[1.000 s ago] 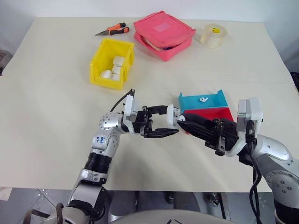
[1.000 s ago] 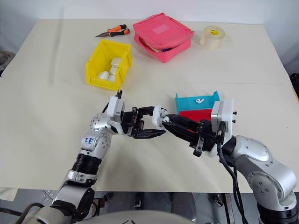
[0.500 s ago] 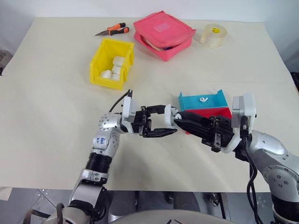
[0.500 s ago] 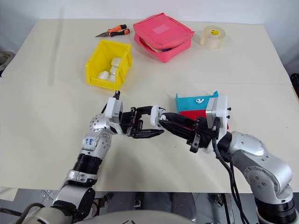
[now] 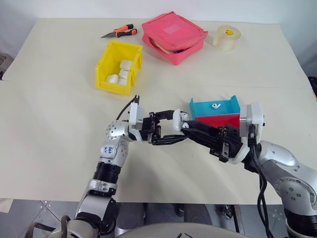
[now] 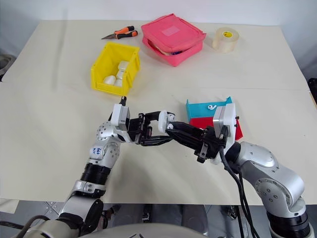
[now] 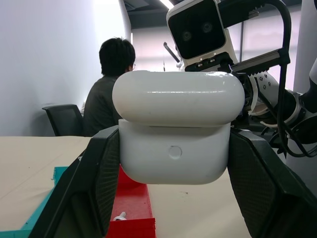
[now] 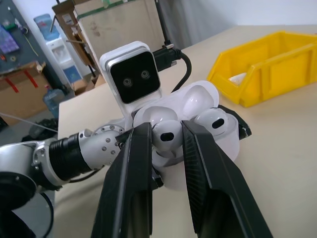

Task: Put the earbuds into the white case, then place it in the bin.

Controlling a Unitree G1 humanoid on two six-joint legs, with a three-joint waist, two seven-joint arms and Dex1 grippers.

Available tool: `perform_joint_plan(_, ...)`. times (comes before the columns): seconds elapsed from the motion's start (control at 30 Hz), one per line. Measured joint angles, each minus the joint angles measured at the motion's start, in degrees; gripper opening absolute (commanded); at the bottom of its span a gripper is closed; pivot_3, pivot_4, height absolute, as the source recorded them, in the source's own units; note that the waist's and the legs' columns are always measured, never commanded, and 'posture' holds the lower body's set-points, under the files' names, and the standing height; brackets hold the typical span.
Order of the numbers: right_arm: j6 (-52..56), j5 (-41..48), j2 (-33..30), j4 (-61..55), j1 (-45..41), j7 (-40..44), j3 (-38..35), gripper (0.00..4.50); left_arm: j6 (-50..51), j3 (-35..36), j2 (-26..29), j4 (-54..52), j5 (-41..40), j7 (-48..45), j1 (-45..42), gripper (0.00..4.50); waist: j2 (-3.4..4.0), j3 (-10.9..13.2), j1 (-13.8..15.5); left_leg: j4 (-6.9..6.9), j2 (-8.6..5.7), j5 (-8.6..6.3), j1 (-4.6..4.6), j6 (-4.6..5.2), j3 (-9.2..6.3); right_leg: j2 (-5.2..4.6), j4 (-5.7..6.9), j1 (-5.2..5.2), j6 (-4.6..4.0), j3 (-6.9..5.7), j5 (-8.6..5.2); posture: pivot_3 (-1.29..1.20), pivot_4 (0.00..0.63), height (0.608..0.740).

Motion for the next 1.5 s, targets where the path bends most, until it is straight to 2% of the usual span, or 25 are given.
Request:
perform_joint_plan(0.3, -0.08, -2.28, -2.28, 2.14, -3.43, 4.04, 0.64, 0.49, -0.02, -0.02, 0.02, 0.21, 0.32, 0.08, 0.0, 2.8, 0.0, 0.0, -0.02, 0.0, 0.0, 0.0, 0.0, 0.0, 0.0, 0.0, 0.0, 0.0, 0.0, 0.0, 0.0, 0.0, 0.15, 0.74)
perform_joint_plan(0.5, 0.01, -3.02, -2.31, 2.08, -4.44, 4.74, 1.31, 2.51, -0.06, 0.54, 0.01, 0.3, 0.59, 0.86, 0.0, 2.8, 0.0, 0.0, -0.02, 0.0, 0.01, 0.0, 0.0, 0.0, 0.0, 0.0, 0.0, 0.0, 0.0, -0.01, 0.0, 0.0, 0.15, 0.74)
perform_joint_plan(1.5, 6.46, -0.37, -4.48, -1.07, -9.24, 1.75, -0.35, 2.51, -0.42, 0.67, -0.2, 0.17, 0.2, -0.43, -0.35, 2.8, 0.0, 0.0, -0.02, 0.0, 0.01, 0.0, -0.01, 0.0, -0.01, 0.0, -0.01, 0.0, -0.01, -0.01, 0.0, 0.0, 0.15, 0.74)
